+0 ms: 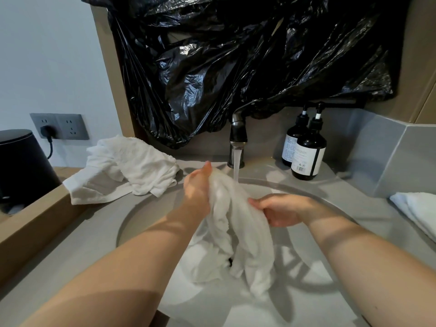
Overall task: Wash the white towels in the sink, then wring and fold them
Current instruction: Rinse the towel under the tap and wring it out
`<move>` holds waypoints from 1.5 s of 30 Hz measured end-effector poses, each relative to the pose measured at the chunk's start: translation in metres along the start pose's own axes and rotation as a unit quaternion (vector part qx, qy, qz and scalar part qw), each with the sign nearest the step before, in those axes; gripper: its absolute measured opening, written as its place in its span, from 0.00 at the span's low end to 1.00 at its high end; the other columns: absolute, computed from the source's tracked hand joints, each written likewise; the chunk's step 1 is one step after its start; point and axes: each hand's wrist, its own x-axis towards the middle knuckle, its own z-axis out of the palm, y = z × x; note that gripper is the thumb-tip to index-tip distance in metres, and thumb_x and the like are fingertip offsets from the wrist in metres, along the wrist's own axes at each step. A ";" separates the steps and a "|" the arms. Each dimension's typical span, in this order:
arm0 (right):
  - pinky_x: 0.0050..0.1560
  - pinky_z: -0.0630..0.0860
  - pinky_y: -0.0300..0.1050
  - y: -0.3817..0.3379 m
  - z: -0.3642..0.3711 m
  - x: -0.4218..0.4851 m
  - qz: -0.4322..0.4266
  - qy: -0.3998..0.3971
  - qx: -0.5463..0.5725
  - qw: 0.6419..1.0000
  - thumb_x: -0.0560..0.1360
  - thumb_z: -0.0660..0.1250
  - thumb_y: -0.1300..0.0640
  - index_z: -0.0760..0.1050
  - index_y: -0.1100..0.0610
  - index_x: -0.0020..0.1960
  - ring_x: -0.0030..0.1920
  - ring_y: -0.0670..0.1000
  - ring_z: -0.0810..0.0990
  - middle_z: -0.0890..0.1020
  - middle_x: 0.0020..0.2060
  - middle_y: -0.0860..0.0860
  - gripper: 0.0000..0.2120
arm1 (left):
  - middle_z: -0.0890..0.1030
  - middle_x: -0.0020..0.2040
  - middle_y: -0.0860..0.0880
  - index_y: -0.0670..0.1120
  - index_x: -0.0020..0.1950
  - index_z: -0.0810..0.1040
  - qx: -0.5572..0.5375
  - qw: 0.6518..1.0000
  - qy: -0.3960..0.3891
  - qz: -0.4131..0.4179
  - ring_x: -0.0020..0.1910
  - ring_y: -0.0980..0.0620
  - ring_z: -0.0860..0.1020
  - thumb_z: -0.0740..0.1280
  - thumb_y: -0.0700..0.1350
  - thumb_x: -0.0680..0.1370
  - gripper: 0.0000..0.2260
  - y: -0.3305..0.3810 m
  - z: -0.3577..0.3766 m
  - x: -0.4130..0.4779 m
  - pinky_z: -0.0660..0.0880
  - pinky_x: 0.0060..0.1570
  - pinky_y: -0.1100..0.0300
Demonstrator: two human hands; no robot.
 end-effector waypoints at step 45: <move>0.48 0.76 0.42 0.016 0.012 0.015 0.108 0.004 -0.411 0.905 0.70 0.72 0.68 0.76 0.57 0.54 0.54 0.56 0.79 0.81 0.46 0.50 0.15 | 0.82 0.56 0.40 0.47 0.58 0.76 0.017 0.997 -0.033 -0.069 0.54 0.38 0.81 0.71 0.64 0.69 0.27 0.014 -0.023 0.026 0.75 0.61 0.40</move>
